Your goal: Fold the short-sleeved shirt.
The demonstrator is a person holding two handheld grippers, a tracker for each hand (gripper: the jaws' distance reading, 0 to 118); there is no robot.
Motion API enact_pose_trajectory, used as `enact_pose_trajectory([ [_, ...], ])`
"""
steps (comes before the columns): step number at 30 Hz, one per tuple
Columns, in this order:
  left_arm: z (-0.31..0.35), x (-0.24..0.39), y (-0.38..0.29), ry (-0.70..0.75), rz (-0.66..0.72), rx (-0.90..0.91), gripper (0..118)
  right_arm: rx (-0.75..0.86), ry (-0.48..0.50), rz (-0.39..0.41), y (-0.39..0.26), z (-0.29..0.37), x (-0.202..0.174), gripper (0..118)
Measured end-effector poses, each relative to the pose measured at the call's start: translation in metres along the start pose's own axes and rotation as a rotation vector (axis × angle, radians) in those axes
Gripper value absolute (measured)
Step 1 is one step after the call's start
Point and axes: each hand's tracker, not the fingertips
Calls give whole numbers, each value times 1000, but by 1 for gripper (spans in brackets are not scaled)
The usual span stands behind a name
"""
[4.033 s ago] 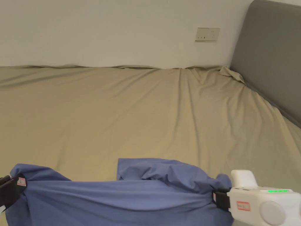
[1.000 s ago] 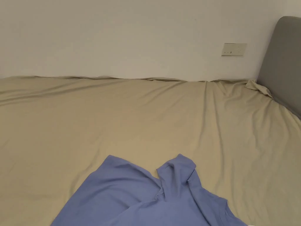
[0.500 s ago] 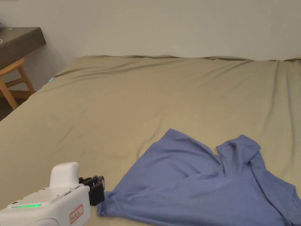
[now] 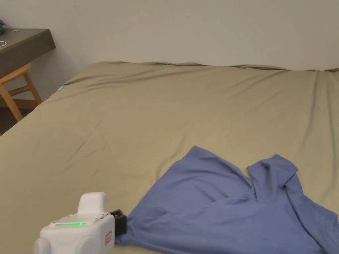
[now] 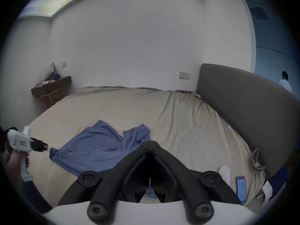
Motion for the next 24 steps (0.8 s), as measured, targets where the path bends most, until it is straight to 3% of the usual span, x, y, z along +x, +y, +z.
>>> enact_pose_trajectory([
  [1, -25, -1, -1, 13, -4, -109, 104, 3, 8, 3, 1, 0, 0, 2],
  [2, -36, -1, -8, -14, 17, -59, 118, 5, 20, 5, 2, 1, -1, 2],
  [6, -74, 8, -27, 33, 40, -139, 118, -7, 36, 22, 5, -2, -3, 2],
  [10, -61, 14, -23, 53, 5, -112, 115, -37, 28, 47, 3, -15, -5, 2],
  [11, -56, 15, -20, 47, 5, -86, 103, -53, 26, 49, 2, -20, -5, 2],
  [13, -39, 16, -17, 34, 10, -18, 19, -86, 34, 40, -4, -31, -4, 2],
  [14, -32, 17, -18, 12, -6, 1, 1, -101, 37, 33, -8, -38, -2, 2],
  [19, -33, 16, -16, 3, -42, 49, 1, -179, 41, 48, -25, -79, 13, 2],
  [22, -16, 4, -8, -106, 53, 99, 1, -211, 88, 45, -26, -115, 27, 2],
  [24, 2, 7, 0, -141, 60, 116, 1, -239, 187, 74, -25, -153, 37, 4],
])
